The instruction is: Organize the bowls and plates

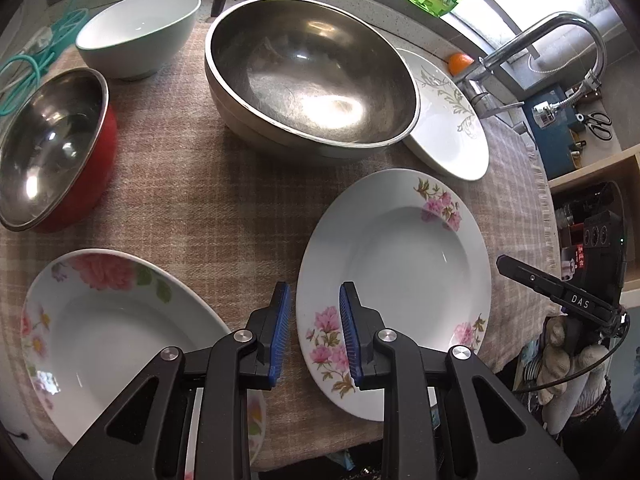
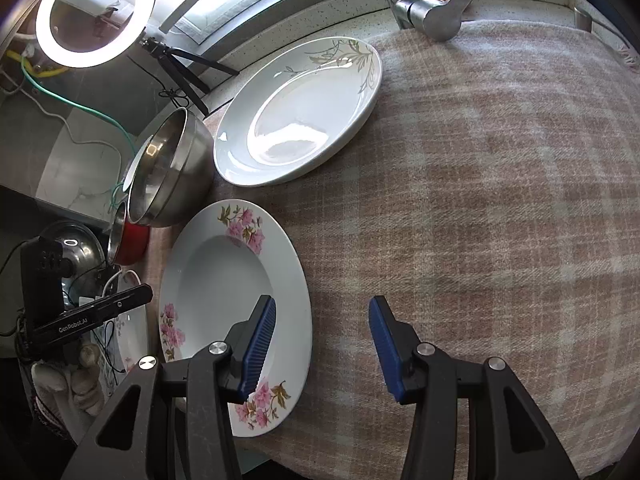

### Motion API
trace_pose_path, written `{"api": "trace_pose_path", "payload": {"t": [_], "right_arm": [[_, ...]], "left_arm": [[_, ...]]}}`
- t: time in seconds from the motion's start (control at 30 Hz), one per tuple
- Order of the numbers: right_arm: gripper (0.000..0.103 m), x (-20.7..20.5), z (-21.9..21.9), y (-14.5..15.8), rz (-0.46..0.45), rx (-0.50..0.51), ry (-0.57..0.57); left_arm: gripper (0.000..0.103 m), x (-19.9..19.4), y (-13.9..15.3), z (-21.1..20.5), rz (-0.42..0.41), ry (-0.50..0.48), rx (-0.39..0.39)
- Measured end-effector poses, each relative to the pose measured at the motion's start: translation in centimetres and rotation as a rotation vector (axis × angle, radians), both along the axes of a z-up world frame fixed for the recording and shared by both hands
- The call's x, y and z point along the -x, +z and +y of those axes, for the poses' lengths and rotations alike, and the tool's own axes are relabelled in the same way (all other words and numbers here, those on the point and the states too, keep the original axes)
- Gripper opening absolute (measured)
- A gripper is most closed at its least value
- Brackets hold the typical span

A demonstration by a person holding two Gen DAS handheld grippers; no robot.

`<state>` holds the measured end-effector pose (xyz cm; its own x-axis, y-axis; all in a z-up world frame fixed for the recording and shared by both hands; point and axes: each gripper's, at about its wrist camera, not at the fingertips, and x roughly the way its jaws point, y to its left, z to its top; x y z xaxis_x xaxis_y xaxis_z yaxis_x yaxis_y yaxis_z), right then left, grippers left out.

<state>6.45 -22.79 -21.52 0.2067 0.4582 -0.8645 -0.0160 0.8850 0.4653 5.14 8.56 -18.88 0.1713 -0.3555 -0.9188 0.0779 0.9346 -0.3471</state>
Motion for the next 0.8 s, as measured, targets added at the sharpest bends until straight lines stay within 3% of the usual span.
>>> {"api": "trace_pose_path", "payload": {"t": [0.23,0.47,0.8], "right_arm": [[0.041,0.0,0.2,-1.0,0.033,-0.026,-0.011],[0.027,-0.1,0.1,-2.0,0.072,-0.064,-0.012],[0.016,-0.4,1.4,-2.4,0.100,-0.108,0.012]], "left_arm": [[0.023,-0.4,-0.6,0.1,0.034,-0.004,0.018],[0.020,-0.4,-0.8,-0.2,0.036,-0.002,0.012],[0.019,-0.4,-1.3,-0.5,0.053,-0.007,0.005]]}}
